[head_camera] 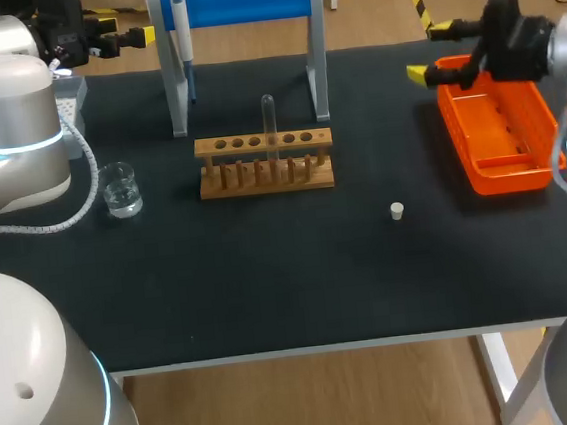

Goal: Invert the test tube, pick up the pipette, mount the tip to pipette, aspirate from beaker and dispense into the tube, eject the tip, return the pipette, and cap with the stopper.

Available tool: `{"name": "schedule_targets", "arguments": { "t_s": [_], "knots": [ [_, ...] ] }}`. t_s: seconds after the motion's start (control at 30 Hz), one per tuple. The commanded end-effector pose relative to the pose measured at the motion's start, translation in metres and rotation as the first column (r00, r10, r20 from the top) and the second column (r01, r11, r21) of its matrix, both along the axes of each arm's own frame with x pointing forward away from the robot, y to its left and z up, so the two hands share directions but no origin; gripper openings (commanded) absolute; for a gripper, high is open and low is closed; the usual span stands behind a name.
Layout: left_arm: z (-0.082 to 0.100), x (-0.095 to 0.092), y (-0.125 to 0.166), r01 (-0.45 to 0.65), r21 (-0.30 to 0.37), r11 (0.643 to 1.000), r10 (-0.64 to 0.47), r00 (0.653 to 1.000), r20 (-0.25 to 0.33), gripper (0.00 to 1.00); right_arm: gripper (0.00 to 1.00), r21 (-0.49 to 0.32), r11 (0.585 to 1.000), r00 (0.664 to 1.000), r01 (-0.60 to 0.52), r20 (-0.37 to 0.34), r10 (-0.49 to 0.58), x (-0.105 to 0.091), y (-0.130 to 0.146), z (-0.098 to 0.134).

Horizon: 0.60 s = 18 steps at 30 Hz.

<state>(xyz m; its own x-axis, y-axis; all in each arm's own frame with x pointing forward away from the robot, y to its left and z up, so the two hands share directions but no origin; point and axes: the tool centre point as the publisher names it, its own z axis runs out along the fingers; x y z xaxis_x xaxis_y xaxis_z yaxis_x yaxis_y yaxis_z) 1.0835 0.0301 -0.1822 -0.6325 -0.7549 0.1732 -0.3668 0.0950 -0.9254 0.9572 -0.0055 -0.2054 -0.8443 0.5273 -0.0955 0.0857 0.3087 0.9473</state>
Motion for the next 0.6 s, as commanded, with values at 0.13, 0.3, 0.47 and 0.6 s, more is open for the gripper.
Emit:
{"name": "schedule_targets", "arguments": {
  "t_s": [0.13,0.3,0.47,0.6],
  "knots": [
    [0.000,0.000,0.000,0.000,0.000,1.000,0.000,1.000,0.000,1.00,1.00,0.076,0.995,0.998,-0.059,0.021,0.058,-0.063,-0.003,-0.001],
    [0.000,0.000,0.000,0.000,0.000,1.000,0.000,1.000,0.000,1.00,1.00,0.086,0.987,0.991,-0.133,0.035,0.130,-0.090,0.012,-0.011],
    [0.000,0.000,0.000,0.000,0.000,1.000,0.000,1.000,0.000,1.00,1.00,0.071,0.981,0.983,-0.179,0.052,0.175,-0.107,0.026,-0.023],
    [0.000,0.000,0.000,0.000,0.000,1.000,0.000,1.000,0.000,1.00,1.00,0.048,0.977,0.977,-0.208,0.048,0.206,-0.118,0.037,-0.033]
  ]
}}
